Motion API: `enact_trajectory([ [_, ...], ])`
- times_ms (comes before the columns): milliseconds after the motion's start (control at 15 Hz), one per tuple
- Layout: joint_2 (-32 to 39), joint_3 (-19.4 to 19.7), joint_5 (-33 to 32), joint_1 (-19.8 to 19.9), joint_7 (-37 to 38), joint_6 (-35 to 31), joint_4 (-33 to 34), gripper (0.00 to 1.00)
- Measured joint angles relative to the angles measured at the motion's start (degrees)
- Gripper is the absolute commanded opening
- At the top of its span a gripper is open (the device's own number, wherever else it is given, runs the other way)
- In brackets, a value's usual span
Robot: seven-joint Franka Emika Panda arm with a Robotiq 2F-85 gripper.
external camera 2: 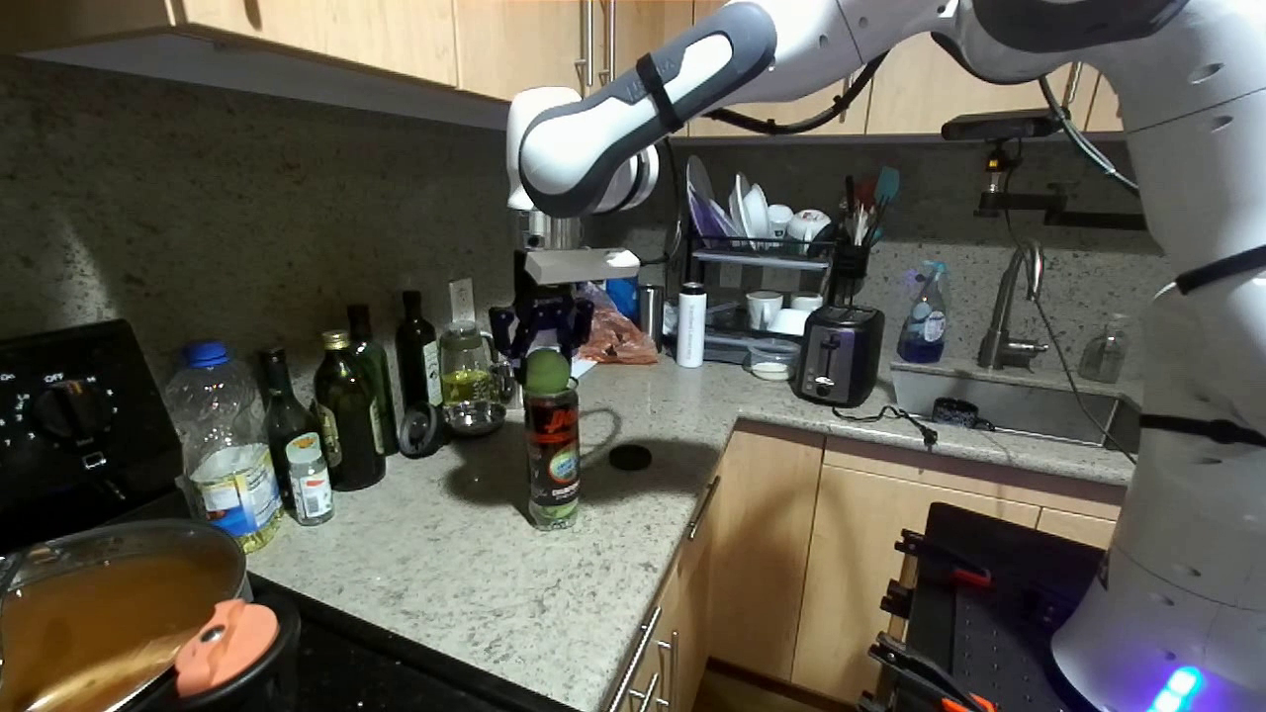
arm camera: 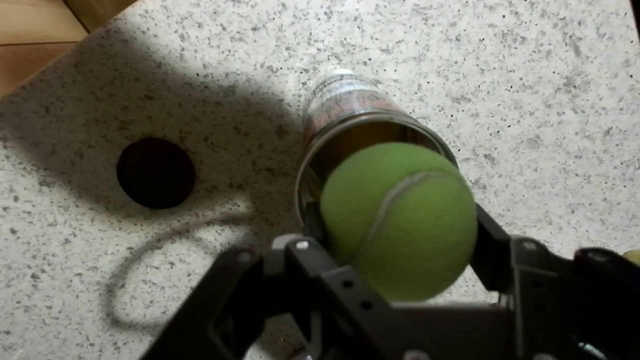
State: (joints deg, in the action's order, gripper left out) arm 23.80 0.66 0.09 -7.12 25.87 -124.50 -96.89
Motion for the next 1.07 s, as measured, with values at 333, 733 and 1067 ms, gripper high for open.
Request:
enact_trajectory([
  [333, -0.7, 0.0, 0.0, 0.0, 0.0, 0.0, 0.0, 0.89],
  [733, -1.1, 0.0, 0.0, 0.0, 0.0, 0.0, 0.0, 0.9],
  [1067, -1.9, 0.0, -0.1, -0.1, 0.0, 0.0, 0.0, 1.0],
])
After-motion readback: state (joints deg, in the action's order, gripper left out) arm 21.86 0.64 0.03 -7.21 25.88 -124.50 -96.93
